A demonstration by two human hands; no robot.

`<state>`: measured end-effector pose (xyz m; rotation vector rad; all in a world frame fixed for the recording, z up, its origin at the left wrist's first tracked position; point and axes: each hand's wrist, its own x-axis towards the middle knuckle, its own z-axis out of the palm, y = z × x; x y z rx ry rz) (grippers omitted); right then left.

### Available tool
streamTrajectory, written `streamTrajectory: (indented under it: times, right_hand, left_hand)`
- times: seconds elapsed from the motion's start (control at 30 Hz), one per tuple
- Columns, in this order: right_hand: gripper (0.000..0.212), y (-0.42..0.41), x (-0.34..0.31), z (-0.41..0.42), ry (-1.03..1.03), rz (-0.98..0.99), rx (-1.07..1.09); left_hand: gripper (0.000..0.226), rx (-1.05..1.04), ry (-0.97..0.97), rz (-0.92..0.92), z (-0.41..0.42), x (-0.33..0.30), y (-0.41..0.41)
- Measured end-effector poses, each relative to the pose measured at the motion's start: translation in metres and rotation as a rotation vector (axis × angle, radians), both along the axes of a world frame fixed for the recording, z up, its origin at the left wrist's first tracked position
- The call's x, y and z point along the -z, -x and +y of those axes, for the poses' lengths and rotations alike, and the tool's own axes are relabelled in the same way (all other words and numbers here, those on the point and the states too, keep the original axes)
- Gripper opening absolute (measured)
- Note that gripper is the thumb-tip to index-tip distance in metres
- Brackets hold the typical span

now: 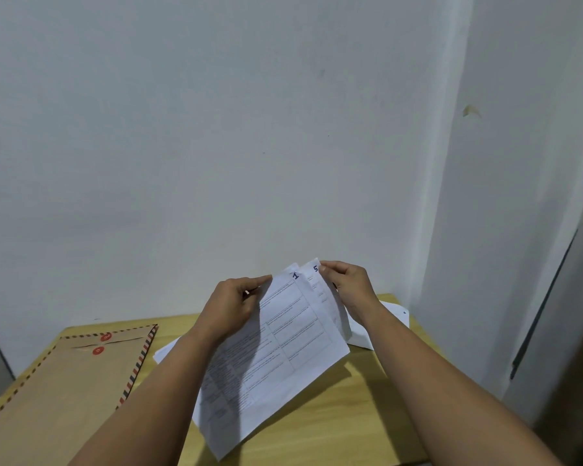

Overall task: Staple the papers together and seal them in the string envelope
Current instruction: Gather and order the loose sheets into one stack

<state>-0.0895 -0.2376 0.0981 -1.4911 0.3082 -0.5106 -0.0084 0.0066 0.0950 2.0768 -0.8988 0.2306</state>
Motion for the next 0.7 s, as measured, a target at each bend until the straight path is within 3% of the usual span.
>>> streamTrajectory:
  times: [0.27,0.7]
  right_hand:
    - [0.006,-0.003,-0.014,0.025,0.04,-0.124,-0.027]
    - [0.015,0.0,-0.018,0.027,0.045,-0.08,-0.055]
  left_hand:
    - [0.039,0.034,0.012,-0.011,-0.007,0.0,-0.001]
    - [0.036,-0.043,0.128,0.044,-0.009,-0.001,0.001]
